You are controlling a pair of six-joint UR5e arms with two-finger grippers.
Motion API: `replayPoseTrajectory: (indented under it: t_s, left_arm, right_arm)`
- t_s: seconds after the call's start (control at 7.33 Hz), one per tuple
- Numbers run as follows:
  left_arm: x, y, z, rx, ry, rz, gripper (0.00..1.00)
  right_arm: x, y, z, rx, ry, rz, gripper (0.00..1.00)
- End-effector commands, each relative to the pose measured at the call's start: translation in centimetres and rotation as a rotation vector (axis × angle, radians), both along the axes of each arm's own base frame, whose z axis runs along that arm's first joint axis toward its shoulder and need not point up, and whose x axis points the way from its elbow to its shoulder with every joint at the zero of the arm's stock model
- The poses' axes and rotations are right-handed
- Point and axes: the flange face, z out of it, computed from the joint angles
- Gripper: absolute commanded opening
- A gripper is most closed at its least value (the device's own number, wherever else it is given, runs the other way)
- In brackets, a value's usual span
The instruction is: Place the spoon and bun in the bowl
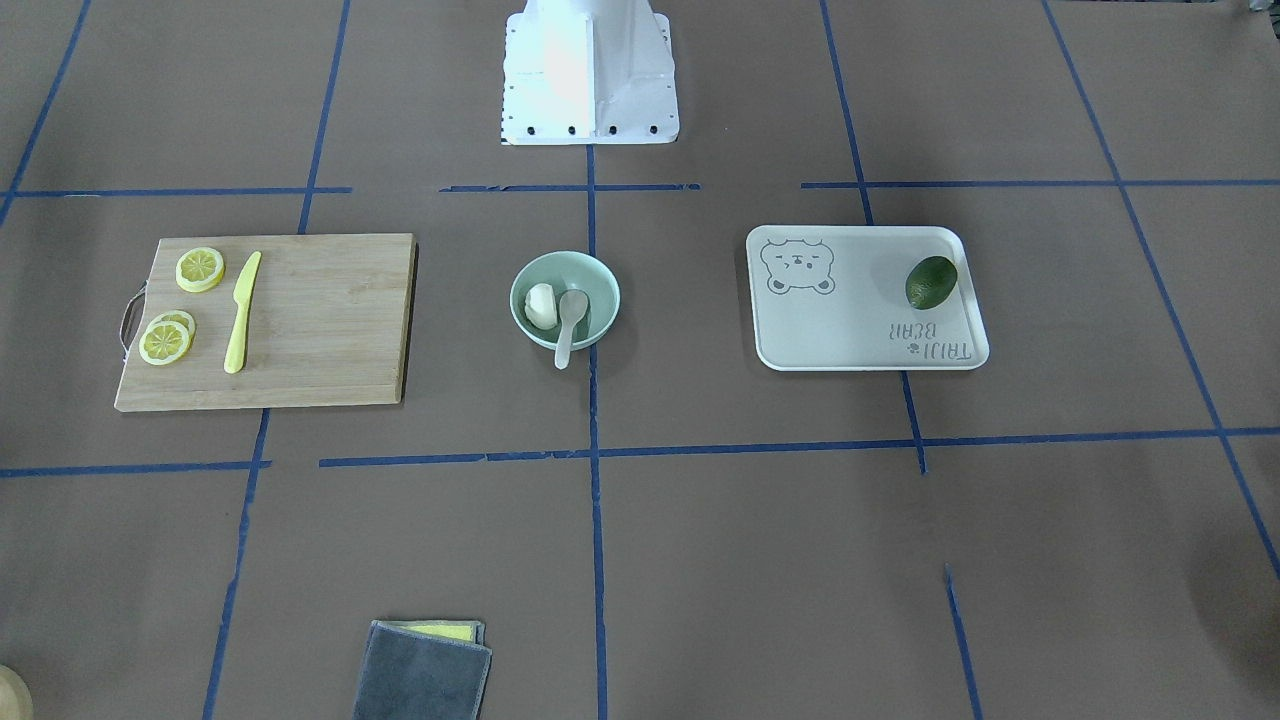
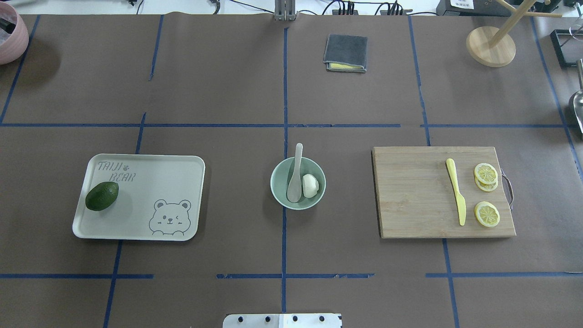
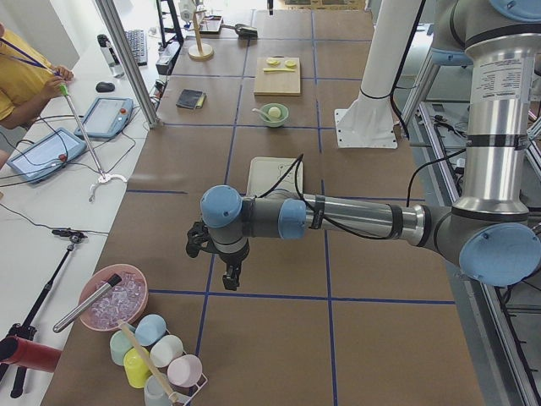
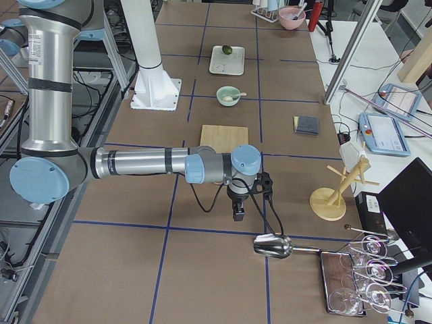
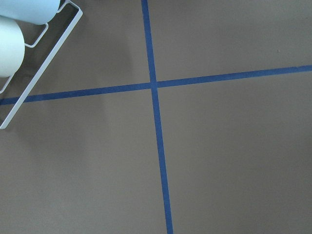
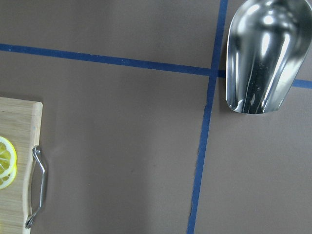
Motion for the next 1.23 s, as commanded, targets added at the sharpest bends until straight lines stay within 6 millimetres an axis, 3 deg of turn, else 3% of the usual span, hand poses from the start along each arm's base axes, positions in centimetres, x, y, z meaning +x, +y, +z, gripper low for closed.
replayPoseTrajectory:
  t_s: [0.0, 1.09]
  left_arm:
    - [0.04, -0.1, -0.08, 0.011, 0.001, 0.002, 1.0]
    - [0.09, -0.43, -0.59, 0.075, -0.003, -0.002, 1.0]
  right_arm:
    - [0.32, 0.12, -0.13, 0.007, 0.006, 0.005, 1.0]
    - [0.41, -0.1, -0.13, -0.016, 0.021, 0.041, 1.0]
